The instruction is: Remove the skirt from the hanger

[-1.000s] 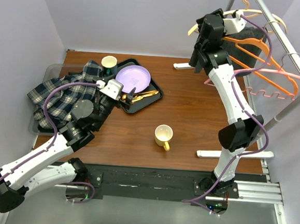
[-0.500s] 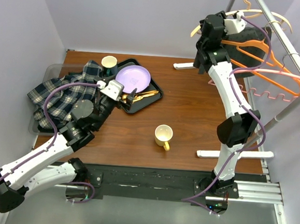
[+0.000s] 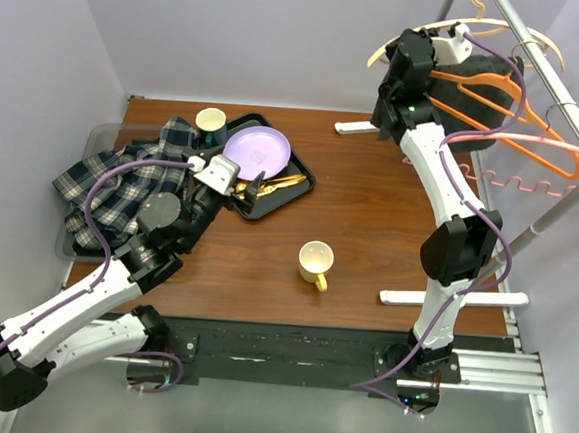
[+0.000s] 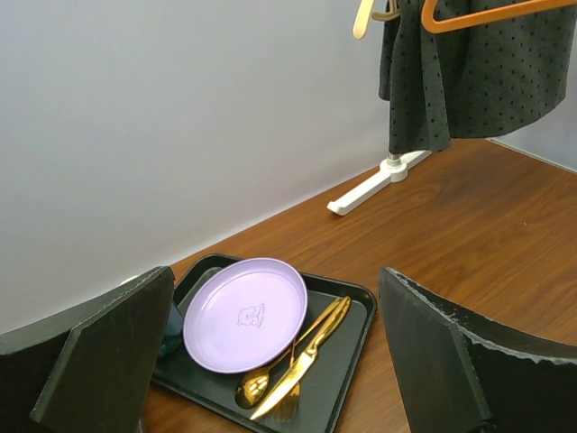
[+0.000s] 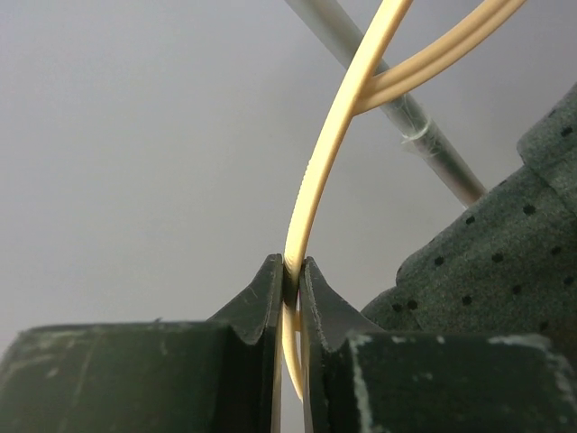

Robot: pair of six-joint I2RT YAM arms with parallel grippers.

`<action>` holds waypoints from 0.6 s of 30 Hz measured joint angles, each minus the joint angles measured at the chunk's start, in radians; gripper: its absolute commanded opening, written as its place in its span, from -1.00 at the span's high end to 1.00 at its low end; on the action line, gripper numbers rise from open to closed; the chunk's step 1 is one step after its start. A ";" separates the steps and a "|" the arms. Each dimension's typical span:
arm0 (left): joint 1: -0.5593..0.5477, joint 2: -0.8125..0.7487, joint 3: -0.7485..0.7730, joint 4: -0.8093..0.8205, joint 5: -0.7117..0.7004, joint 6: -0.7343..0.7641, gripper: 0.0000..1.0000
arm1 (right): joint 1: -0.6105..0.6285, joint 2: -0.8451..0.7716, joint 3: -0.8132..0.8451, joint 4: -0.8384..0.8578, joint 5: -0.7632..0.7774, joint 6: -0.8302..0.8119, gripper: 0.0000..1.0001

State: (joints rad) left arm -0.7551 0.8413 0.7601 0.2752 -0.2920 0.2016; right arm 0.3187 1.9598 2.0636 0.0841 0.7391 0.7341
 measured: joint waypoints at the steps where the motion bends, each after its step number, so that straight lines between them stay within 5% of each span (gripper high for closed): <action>1: 0.000 0.000 0.000 0.000 0.000 0.000 -1.00 | 0.000 0.000 -0.001 0.006 0.000 -0.003 1.00; 18: 0.000 0.000 0.000 0.000 0.002 0.000 -1.00 | 0.000 -0.006 -0.026 0.102 -0.026 -0.111 1.00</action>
State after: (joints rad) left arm -0.7551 0.8413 0.7601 0.2752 -0.2901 0.2016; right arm 0.3187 1.9537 2.0373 0.1864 0.7132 0.6231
